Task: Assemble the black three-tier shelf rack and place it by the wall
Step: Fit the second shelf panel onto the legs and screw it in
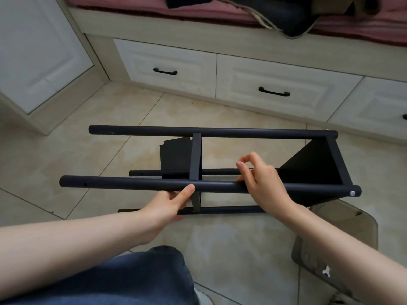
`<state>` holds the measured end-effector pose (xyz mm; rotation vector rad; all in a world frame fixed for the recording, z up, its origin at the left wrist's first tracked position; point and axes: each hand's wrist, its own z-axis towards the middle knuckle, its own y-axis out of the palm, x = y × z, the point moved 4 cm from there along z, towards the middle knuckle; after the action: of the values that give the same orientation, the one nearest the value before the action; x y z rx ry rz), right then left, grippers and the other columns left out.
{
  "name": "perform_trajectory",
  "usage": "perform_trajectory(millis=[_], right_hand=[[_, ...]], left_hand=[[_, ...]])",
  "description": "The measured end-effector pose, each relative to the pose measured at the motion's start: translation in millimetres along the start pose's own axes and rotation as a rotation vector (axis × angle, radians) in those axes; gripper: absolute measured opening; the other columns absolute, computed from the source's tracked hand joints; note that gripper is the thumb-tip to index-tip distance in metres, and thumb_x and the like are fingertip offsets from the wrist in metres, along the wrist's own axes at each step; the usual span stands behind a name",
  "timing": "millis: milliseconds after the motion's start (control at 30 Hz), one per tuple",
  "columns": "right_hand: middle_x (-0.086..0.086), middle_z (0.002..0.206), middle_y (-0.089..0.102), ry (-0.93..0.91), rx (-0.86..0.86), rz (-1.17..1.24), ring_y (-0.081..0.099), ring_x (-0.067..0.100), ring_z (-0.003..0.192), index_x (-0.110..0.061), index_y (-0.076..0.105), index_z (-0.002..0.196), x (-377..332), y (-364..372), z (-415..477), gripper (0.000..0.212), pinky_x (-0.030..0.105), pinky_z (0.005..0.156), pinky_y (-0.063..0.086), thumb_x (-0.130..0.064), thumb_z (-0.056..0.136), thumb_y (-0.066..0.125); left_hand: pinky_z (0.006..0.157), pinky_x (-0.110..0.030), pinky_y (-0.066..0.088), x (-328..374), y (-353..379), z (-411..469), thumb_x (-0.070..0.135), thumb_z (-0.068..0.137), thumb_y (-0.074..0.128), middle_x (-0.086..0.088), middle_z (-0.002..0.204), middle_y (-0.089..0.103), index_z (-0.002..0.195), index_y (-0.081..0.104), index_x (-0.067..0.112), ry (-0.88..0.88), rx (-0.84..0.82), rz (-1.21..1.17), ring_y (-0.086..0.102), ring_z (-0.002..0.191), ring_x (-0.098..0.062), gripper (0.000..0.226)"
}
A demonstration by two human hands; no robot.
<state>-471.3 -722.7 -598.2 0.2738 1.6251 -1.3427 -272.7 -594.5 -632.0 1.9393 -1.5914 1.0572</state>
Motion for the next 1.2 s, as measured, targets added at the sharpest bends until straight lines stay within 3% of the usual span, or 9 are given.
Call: perform_trajectory(millis=[267,367,467,567,633,700,767,900,1200], right_hand=[[-0.01,0.072,0.068,-0.017,0.024,-0.025,0.07,0.006,0.073,-0.027,0.047,0.104,-3,2,-3,0.011,0.027,0.07,0.058,-0.037,0.099,0.045],[-0.011,0.072,0.068,-0.009,0.023,-0.015,0.069,0.004,0.073,-0.028,0.047,0.104,-5,2,-5,0.022,0.021,0.069,0.056,-0.046,0.094,0.04],[-0.011,0.072,0.068,-0.01,0.023,-0.028,0.069,0.004,0.073,-0.027,0.048,0.103,-5,2,-7,0.02,0.023,0.069,0.055,-0.045,0.095,0.041],[-0.007,0.074,0.07,-0.006,0.028,-0.051,0.07,0.01,0.074,-0.024,0.05,0.103,-5,2,-6,0.01,0.035,0.073,0.059,-0.033,0.1,0.048],[-0.006,0.073,0.071,0.009,0.022,-0.054,0.07,0.01,0.073,-0.022,0.051,0.103,-6,2,-5,0.009,0.039,0.075,0.058,-0.031,0.1,0.051],[-0.006,0.073,0.07,0.031,-0.009,-0.055,0.069,0.009,0.073,-0.022,0.053,0.102,-6,3,-5,0.01,0.04,0.076,0.059,-0.031,0.099,0.053],[-0.004,0.074,0.071,0.053,-0.036,-0.059,0.07,0.01,0.074,-0.019,0.055,0.104,-6,4,-5,0.013,0.042,0.077,0.058,-0.031,0.099,0.055],[-0.005,0.072,0.072,0.087,-0.012,-0.016,0.071,0.008,0.073,-0.015,0.059,0.1,-8,4,-4,0.014,0.042,0.076,0.059,-0.028,0.095,0.063],[0.004,0.101,0.068,-0.177,0.136,-0.124,0.062,0.019,0.094,-0.009,0.061,0.096,-37,-5,58,0.019,0.041,0.081,0.053,-0.023,0.09,0.071]], left_hand=[[0.064,-0.032,0.064,29,-2,-11,0.051,0.1,0.052,-0.005,0.087,0.076,0.091,0.075,0.006,0.034,0.0,0.51,0.075,0.08,-0.017,0.052],[0.043,-0.021,0.053,48,-4,-15,0.047,0.098,0.059,-0.003,0.067,0.073,0.073,0.071,0.011,0.188,0.039,0.739,0.072,0.054,-0.013,0.046],[0.043,-0.022,0.037,73,-11,-17,0.063,0.089,0.064,0.007,0.054,0.058,0.06,0.051,0.023,0.454,0.21,1.273,0.057,0.045,-0.011,0.05],[0.047,-0.028,0.028,90,-12,-13,0.069,0.078,0.071,0.01,0.059,0.044,0.064,0.039,0.021,0.913,0.267,1.488,0.044,0.059,-0.019,0.059],[0.055,-0.034,0.041,93,-14,-11,0.061,0.073,0.079,0.002,0.078,0.056,0.079,0.054,0.015,1.175,0.158,1.404,0.051,0.076,-0.024,0.053],[0.09,-0.041,0.051,89,-15,-1,0.063,0.077,0.073,-0.006,0.12,0.062,0.117,0.064,0.012,1.145,0.061,1.43,0.056,0.111,-0.03,0.065],[0.124,-0.04,0.023,84,-15,8,0.068,0.083,0.058,-0.003,0.157,0.042,0.147,0.049,0.018,1.089,-0.012,1.482,0.031,0.148,-0.029,0.082],[0.122,-0.029,-0.017,79,-16,18,0.075,0.092,0.033,0.008,0.17,0.005,0.153,0.038,0.027,1.049,-0.164,1.558,-0.021,0.153,-0.009,0.078],[0.126,-0.032,-0.002,67,-18,20,0.069,0.095,0.043,0.005,0.168,0.018,0.142,0.051,0.02,1.093,-0.199,1.371,-0.01,0.155,-0.007,0.068]])
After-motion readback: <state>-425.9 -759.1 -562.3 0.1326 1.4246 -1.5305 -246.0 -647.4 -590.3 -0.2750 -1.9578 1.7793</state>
